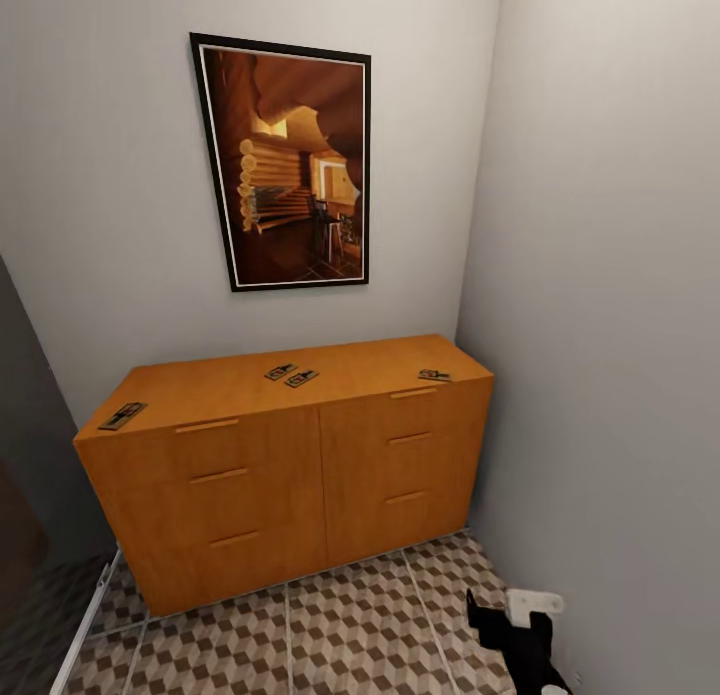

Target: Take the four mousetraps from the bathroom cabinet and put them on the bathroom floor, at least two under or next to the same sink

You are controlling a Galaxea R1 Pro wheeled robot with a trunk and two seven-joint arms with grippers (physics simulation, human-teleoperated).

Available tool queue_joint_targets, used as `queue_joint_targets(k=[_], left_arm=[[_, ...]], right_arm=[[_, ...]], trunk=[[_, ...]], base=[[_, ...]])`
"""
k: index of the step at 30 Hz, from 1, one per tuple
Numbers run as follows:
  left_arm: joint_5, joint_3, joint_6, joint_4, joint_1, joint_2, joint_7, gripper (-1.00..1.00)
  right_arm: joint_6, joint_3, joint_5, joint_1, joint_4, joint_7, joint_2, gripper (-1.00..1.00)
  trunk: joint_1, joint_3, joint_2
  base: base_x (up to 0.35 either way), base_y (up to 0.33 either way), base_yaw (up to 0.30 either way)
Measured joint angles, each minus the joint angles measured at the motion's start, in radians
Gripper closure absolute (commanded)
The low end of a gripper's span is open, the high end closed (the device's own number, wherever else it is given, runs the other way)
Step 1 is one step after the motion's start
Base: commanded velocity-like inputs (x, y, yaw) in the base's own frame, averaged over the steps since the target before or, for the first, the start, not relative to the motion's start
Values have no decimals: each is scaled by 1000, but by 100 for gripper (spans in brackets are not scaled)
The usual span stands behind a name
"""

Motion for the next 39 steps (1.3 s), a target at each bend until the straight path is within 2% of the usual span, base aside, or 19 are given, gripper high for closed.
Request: queue_joint_targets(k=[3,7,15,21,27,30,32,33,35,39], left_arm=[[0,0,0,0,0,0,0,-100],[0,0,0,1,0,0,0,-100],[0,0,0,11,0,0,0,-100],[0,0,0,16,0,0,-1,-100],[-1,0,0,17,-1,0,-1,-100],[-1,0,0,17,-1,0,-1,-100],[-1,0,0,17,-1,0,-1,-100],[-1,1,0,17,0,0,-1,-100],[-1,1,0,17,-1,0,-1,-100],[-1,1,0,17,0,0,-1,-100]], right_arm=[[80,0,3,-6,-118,-28,0,-100],[170,1,8,-57,-184,-65,0,-100],[301,1,10,-213,-207,-82,1,-100],[424,1,17,-353,-209,-83,1,-100],[573,2,30,-563,-207,-83,2,-100],[628,3,32,-642,-204,-82,2,-100],[694,4,35,-751,-195,-80,2,-100],[709,5,34,-782,-190,-80,2,-100],[753,7,35,-898,-145,-78,2,-100],[778,20,35,-1055,-36,-77,5,-100]], trunk=[[0,0,0],[0,0,0],[0,0,0],[0,0,0],[0,0,0],[0,0,0],[0,0,0],[0,0,0],[0,0,0],[0,0,0]], base=[[0,0,0],[0,0,0],[0,0,0],[0,0,0],[0,0,0],[0,0,0],[0,0,0],[0,0,0],[0,0,0],[0,0,0]])
